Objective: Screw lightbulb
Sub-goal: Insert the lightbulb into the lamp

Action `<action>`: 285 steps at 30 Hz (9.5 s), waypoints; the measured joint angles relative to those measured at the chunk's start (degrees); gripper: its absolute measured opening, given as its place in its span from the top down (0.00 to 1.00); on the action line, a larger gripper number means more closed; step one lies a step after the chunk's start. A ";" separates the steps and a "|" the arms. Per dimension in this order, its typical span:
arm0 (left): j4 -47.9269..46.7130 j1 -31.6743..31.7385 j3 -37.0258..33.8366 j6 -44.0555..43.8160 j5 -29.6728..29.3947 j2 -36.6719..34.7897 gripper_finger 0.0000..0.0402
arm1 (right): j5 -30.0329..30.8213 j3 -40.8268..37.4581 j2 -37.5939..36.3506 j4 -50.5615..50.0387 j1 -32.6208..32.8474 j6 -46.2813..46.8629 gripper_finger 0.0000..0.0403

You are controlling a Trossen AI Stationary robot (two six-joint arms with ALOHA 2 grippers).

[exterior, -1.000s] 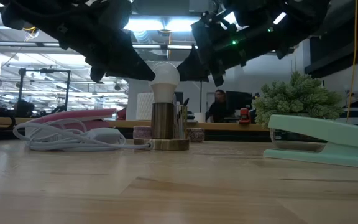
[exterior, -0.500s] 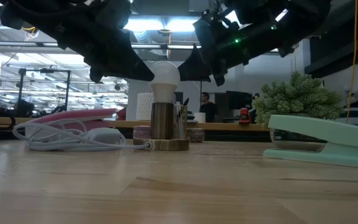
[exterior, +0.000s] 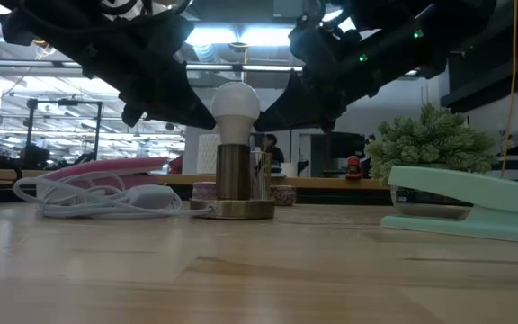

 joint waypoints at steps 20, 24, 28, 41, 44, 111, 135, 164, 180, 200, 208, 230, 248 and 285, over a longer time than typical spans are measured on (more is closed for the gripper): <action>-2.68 -0.58 0.11 -0.20 -1.93 -2.00 1.00 | 9.97 0.13 0.00 -2.58 1.97 3.01 0.96; -6.23 -1.20 0.11 -0.15 -2.89 -5.81 1.00 | 11.89 0.13 -1.45 -4.46 1.97 3.00 0.96; -6.89 -2.66 0.11 -0.06 -2.89 -9.90 1.00 | 14.61 0.13 -4.40 -5.39 1.92 2.58 0.96; 4.07 -6.31 0.11 3.66 3.09 -5.99 1.00 | 12.50 0.13 -4.35 2.10 -0.40 1.16 0.96; 7.40 -6.35 0.11 4.20 3.27 -3.59 1.00 | 11.15 0.13 -4.35 2.89 -0.40 1.11 0.96; 4.19 -3.18 0.02 2.88 -5.77 -1.07 1.00 | 7.89 0.07 -0.48 6.60 4.04 9.42 0.96; 1.73 -2.82 0.02 5.19 -12.88 -10.40 1.00 | 11.62 0.15 -0.24 12.04 8.54 13.43 0.96; 3.68 -9.13 0.11 6.05 3.45 -2.57 1.00 | 15.51 0.11 -0.37 9.50 3.38 10.45 0.96; 4.85 -7.82 0.09 7.35 1.26 -1.74 1.00 | 12.42 0.11 -0.37 9.53 3.43 10.08 0.96; 4.23 -7.55 0.09 7.36 -0.63 -1.77 1.00 | 9.69 0.13 2.08 12.37 3.59 10.04 0.96; 1.34 -7.66 0.09 3.13 -2.74 -1.90 1.00 | 10.00 0.08 2.08 12.35 5.37 10.06 0.96; -0.73 -7.12 0.07 -2.79 -8.10 -1.73 1.00 | 5.34 0.15 2.16 11.62 8.44 12.04 0.96; -0.94 -8.57 0.07 3.38 -12.42 -9.01 1.00 | 11.95 0.15 -2.54 15.97 8.36 3.28 0.96; 3.06 -7.57 0.09 2.71 -0.86 -2.82 1.00 | 2.53 0.11 -0.31 9.45 3.16 7.66 0.96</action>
